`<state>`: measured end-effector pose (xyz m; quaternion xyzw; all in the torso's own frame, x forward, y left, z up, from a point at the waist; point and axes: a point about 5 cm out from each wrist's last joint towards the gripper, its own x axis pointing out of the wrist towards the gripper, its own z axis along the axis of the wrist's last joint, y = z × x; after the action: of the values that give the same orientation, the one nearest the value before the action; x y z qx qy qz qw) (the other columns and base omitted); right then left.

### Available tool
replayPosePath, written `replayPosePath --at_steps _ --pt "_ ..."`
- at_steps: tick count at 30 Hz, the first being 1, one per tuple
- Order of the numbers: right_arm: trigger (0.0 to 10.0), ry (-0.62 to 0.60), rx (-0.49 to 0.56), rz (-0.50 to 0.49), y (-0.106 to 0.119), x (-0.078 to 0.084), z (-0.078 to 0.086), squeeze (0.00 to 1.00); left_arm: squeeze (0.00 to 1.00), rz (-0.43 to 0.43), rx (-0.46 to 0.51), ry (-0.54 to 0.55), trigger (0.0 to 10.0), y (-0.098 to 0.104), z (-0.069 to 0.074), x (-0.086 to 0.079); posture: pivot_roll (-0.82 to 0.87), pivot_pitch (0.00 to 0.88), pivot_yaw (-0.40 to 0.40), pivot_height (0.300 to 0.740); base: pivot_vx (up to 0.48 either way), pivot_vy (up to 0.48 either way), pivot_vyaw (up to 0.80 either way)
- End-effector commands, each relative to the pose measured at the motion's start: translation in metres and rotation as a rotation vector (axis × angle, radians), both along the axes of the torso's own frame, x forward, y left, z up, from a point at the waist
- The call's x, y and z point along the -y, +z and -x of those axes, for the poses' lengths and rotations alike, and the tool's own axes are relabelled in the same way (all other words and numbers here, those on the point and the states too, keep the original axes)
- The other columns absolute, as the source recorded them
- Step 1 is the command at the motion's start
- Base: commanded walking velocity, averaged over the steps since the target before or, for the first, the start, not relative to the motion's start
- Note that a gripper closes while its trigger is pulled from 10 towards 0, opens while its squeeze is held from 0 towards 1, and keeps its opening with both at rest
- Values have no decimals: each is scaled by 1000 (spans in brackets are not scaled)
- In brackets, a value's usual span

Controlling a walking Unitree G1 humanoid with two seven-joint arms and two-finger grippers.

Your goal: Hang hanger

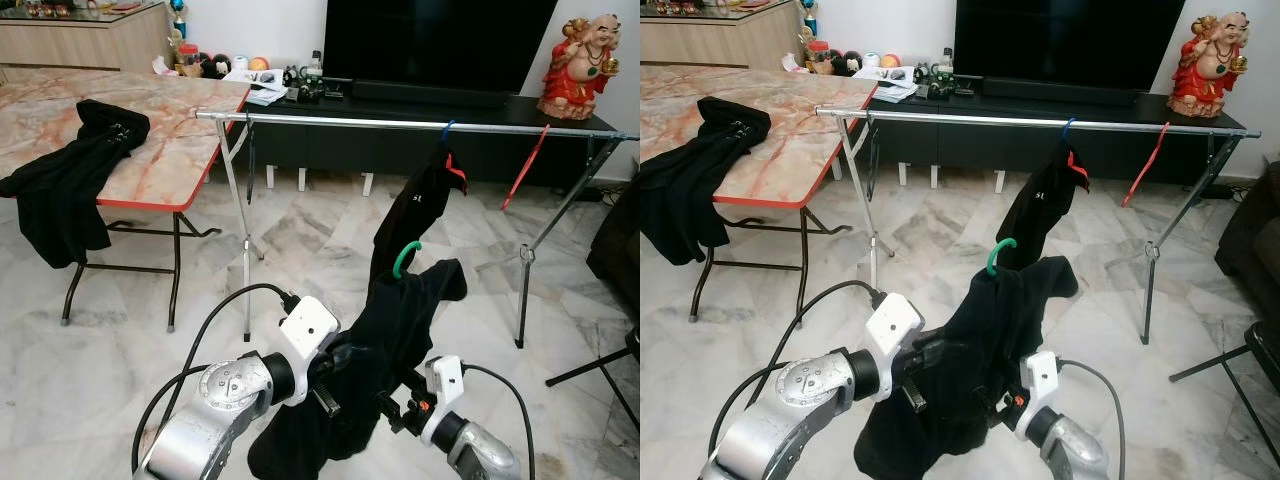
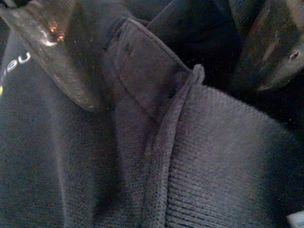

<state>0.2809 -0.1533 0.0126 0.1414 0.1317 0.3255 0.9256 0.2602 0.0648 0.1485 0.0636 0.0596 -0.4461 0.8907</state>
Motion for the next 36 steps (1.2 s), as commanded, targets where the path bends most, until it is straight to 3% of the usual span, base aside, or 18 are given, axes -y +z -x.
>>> replayPosePath --at_steps 1,5,11,12,13,21,36 --pt "10000 -42 18 48 3 5 -5 0 0 39 56 -58 10000 17 4 10 161 0 -91 740 0 0 0" --pt "10000 -144 34 117 6 12 -11 0 0 33 50 -60 10000 15 5 9 155 0 -89 740 0 0 0" --pt "10000 -219 22 145 4 16 -11 0 0 30 50 -60 10000 14 4 10 156 0 -86 740 0 0 0" --pt "1882 -225 20 143 3 16 -11 0 0 30 50 -60 10000 14 4 10 157 0 -86 740 0 0 0" --pt "0 -226 18 131 2 15 -10 0 0 28 49 -60 10000 14 4 9 157 0 -86 740 0 0 0" --pt "0 -262 35 112 3 14 -10 0 0 5 34 -43 10000 5 3 5 145 0 -79 740 0 0 0" --pt "0 -312 40 127 5 21 -12 0 0 -6 35 -46 10000 7 4 -1 149 0 -76 740 0 0 0"
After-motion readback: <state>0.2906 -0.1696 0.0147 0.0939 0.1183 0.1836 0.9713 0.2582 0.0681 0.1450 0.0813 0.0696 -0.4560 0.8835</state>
